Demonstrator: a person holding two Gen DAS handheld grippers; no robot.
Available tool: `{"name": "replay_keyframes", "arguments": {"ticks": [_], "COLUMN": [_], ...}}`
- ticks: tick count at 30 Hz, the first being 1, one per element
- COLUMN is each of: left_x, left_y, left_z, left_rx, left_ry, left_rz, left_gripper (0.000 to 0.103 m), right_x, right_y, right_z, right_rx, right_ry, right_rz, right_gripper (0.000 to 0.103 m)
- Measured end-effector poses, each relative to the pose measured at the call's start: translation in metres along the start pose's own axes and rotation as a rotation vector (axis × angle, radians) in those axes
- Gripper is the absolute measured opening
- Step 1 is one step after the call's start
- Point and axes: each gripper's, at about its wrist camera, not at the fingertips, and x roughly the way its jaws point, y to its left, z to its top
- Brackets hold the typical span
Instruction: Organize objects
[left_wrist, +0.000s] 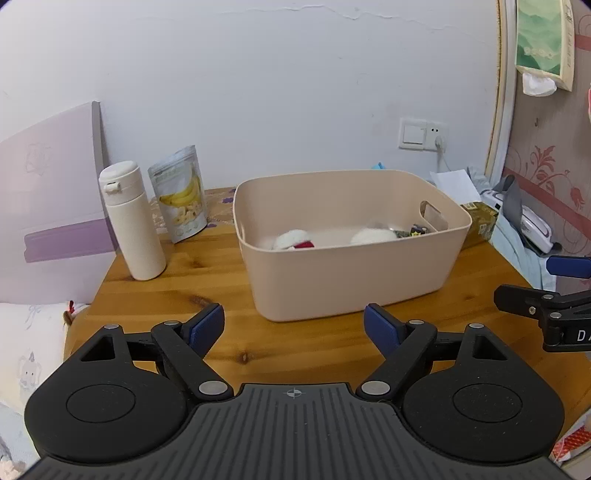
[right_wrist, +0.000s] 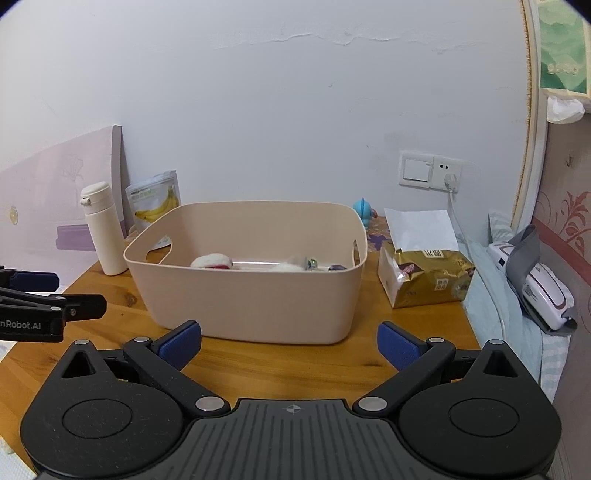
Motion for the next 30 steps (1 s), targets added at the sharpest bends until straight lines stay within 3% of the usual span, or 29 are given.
{"name": "replay_keyframes", "arguments": {"ticks": [30], "left_x": [-0.041], "left_y": [0.012], "left_z": [-0.055], "left_rx": [-0.027], "left_ry": [-0.003], "left_rz": [0.056], "left_gripper": [0.084], "right_x": [-0.039], "right_y": [0.004], "right_z": [-0.048], "right_rx": [0.065], "right_ry": [0.014], "right_rz": [-0.018], "right_gripper": [0.103]}}
